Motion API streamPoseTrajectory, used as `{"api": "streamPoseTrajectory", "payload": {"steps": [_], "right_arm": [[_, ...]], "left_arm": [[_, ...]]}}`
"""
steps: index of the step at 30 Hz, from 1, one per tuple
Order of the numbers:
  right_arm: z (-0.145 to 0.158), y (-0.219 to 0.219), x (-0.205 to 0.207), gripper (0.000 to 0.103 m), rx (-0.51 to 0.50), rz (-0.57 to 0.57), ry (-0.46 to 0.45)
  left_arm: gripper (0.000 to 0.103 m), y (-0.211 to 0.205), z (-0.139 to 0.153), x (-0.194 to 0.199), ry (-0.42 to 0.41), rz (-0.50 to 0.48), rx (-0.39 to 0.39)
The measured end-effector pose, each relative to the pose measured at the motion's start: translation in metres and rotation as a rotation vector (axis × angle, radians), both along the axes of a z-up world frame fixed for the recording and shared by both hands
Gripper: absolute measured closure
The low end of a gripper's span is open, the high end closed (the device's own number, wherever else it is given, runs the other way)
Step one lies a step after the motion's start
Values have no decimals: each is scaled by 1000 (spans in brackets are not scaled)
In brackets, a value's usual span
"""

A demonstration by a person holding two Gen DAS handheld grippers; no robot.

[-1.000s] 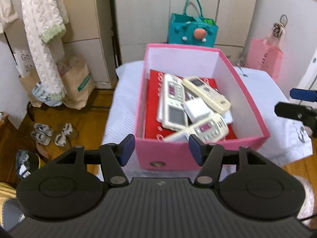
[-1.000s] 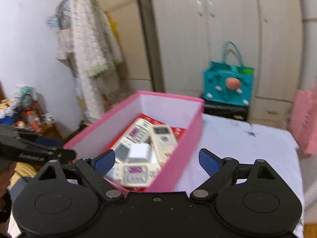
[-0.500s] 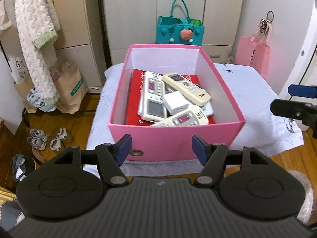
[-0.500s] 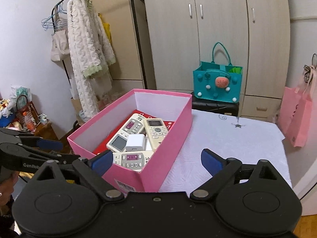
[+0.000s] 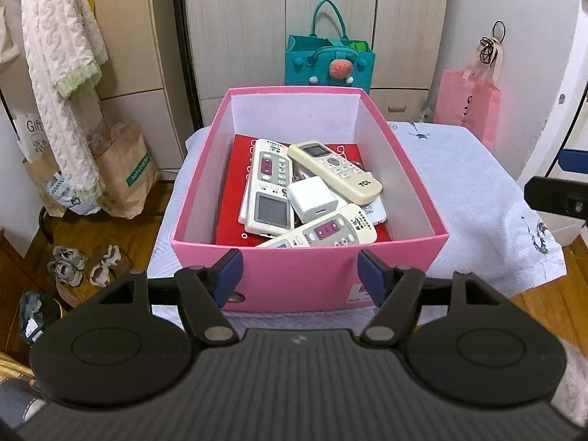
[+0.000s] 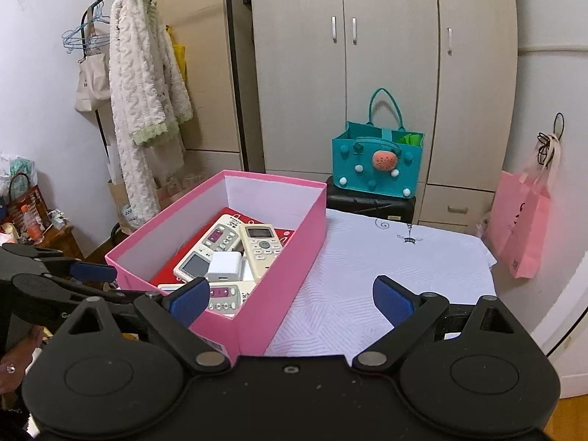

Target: Organize rigid objects

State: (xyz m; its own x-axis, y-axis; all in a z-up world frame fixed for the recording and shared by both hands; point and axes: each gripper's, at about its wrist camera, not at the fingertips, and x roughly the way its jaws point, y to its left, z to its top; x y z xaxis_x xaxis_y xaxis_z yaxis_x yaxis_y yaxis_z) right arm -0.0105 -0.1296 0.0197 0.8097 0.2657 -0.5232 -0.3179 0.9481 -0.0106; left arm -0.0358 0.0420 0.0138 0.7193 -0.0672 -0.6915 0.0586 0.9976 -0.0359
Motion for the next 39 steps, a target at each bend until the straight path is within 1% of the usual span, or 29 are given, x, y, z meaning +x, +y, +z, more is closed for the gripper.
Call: {"api": "streamPoseTrajectory", "payload": {"steps": [3,5,7,15,20,27,32,34,39], "right_arm": [[-3,-2,1,6,-1,-23,1],[-7,-4,3,6,4,-36,13],[-10,-6,3,6,3,-64,10],[-15,-6,2,6,6,-136,2],[-14,-5,-2,6,2,-153,-4],[-18,-10,-1,6,14,-196,-7],[-25,-8,2,6,-7,-229,1],[-28,-7,4,6,-18,-239,6],[-32,-4,5,6,-43,-242,10]], "left_arm": [[34,-2,-2,1,-1,7,7],[23,-3,-3,2,-9,9,10],[19,-6,-4,2,-25,19,15],[17,-11,-10,6,-29,30,24],[7,-11,-11,7,-41,41,14],[2,-9,-15,12,-39,68,-23],[1,-10,-16,10,-72,76,-11],[1,-13,-15,8,-94,69,8],[1,-13,-15,8,-87,69,5]]}}
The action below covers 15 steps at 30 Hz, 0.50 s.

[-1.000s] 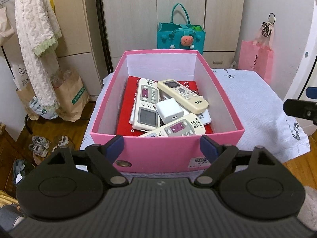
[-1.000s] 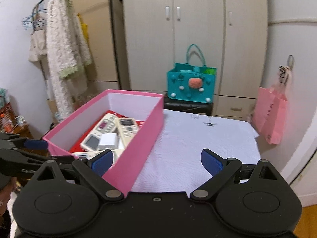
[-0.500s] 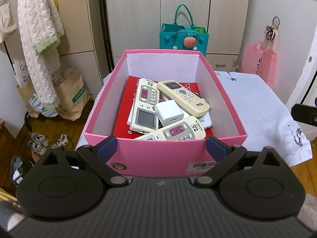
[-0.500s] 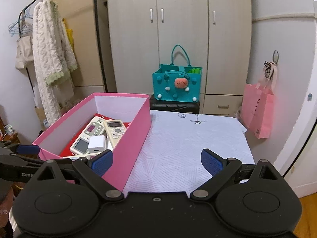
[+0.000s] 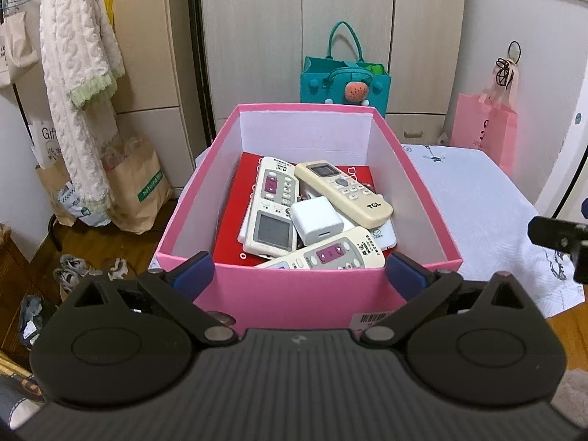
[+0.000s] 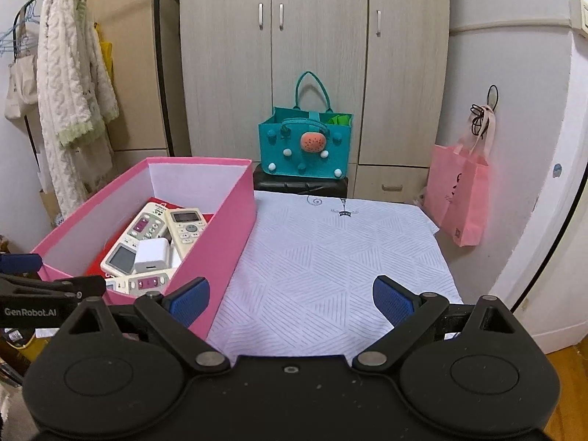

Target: Organize rigid objects

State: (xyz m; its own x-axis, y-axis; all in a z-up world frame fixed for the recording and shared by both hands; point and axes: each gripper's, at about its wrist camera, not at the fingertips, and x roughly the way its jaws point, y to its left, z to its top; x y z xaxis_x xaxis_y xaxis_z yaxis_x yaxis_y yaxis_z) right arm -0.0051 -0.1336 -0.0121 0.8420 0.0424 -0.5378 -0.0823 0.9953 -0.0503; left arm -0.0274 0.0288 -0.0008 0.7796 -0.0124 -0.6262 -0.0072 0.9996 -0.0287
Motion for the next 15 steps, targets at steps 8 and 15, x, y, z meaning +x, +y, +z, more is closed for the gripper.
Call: {"api": "streamPoseTrajectory", "payload": {"steps": [8,15], "right_arm": [[0,3,-2,6,-3,8,0],[2,3,-3,6,2,3,-4]], "left_arm": [[1,1,2,0,0,17,15],[1,2,4,0,31,33,53]]}}
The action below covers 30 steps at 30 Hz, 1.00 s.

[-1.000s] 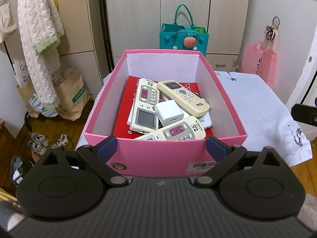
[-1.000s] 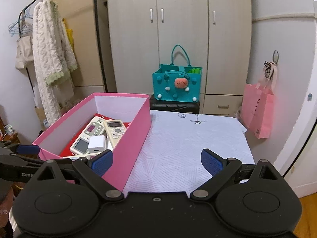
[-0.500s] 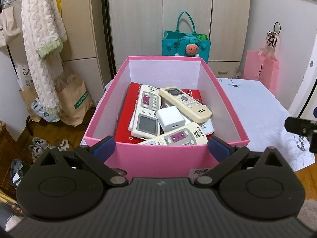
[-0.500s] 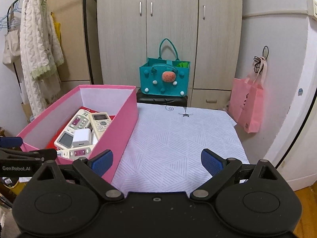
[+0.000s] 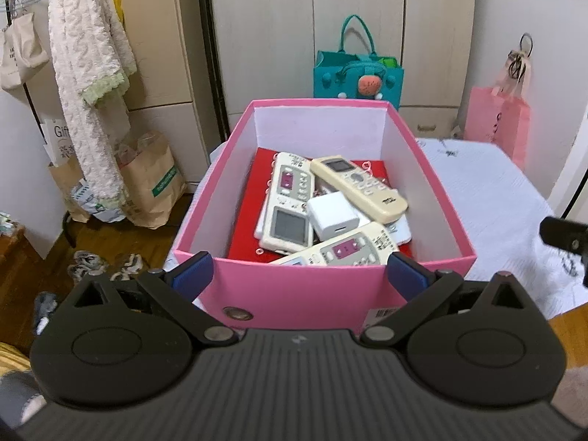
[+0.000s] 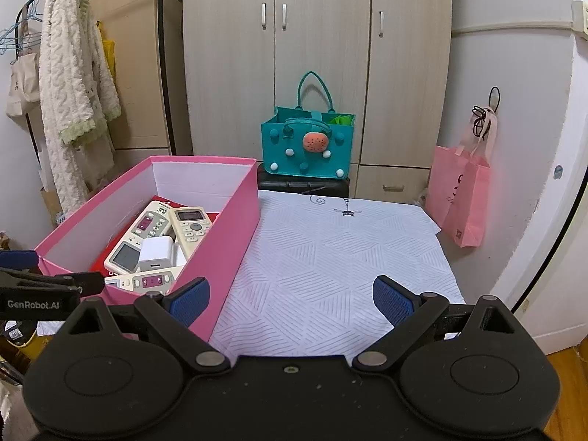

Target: Organize rigid objects

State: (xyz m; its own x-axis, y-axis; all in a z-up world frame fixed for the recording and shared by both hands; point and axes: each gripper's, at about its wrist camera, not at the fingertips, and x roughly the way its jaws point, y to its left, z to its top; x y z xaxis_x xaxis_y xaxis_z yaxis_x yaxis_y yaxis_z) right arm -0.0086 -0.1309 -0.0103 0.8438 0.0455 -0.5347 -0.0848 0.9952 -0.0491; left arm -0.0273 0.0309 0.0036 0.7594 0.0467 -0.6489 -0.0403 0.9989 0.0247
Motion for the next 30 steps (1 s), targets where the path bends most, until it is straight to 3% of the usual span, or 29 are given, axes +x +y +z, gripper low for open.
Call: {"api": "streamPoseTrajectory", "payload": {"steps": [4,30], "right_arm": [[0,1,-1,6,-2,-2,-1],[0,0,-2,6,0,-11,-3]], "left_arm": [[1,-2,2,-2,-5,1,31],[1,-1,1,-4,-16,6,49]]}}
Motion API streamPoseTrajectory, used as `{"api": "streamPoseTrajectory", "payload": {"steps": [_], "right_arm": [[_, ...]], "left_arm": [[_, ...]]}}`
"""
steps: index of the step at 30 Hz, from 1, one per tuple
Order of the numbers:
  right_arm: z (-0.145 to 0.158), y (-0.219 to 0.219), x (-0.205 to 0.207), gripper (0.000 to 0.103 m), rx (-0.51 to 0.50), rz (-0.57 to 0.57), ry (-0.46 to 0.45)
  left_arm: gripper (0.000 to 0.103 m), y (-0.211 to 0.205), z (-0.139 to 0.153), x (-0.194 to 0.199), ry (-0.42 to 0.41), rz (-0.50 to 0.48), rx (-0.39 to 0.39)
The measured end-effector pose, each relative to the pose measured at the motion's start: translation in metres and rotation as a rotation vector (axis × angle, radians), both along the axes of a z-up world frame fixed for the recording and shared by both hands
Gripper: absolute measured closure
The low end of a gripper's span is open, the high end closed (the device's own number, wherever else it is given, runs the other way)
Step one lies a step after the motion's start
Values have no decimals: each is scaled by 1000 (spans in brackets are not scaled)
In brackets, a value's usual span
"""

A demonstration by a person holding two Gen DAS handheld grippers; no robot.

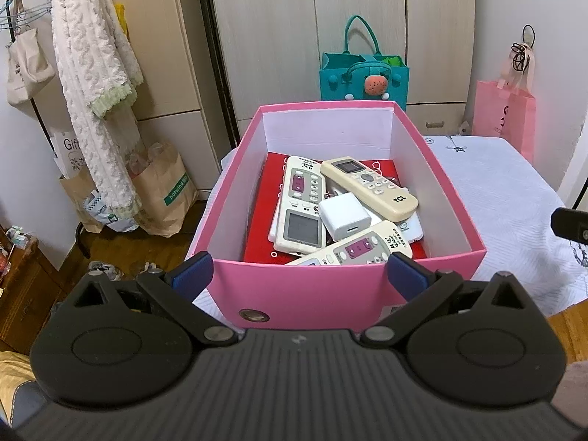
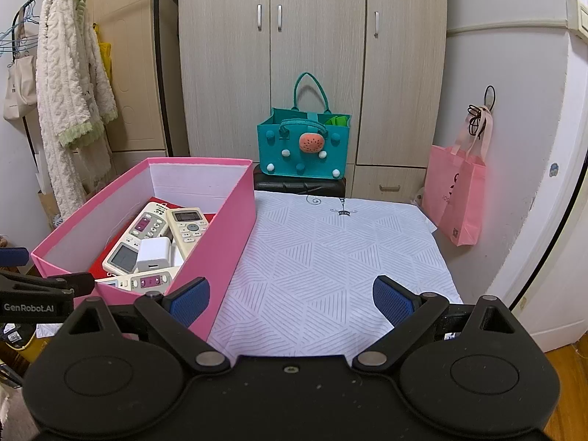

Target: Organize rigid objects

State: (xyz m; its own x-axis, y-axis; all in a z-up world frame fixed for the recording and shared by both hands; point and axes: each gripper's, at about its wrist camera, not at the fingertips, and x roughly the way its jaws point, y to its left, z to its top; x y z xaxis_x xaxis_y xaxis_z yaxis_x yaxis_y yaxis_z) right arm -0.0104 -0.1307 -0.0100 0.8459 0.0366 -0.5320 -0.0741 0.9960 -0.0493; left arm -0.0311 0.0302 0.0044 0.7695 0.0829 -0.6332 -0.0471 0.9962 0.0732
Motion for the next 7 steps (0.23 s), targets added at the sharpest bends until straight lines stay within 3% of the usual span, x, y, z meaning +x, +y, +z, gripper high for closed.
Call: {"api": "streamPoseTrajectory", "payload": {"steps": [7], "right_arm": [[-2,0,1,6,1,-3,6]], "left_arm": [[1,1,0,1,-3,2,6]]}}
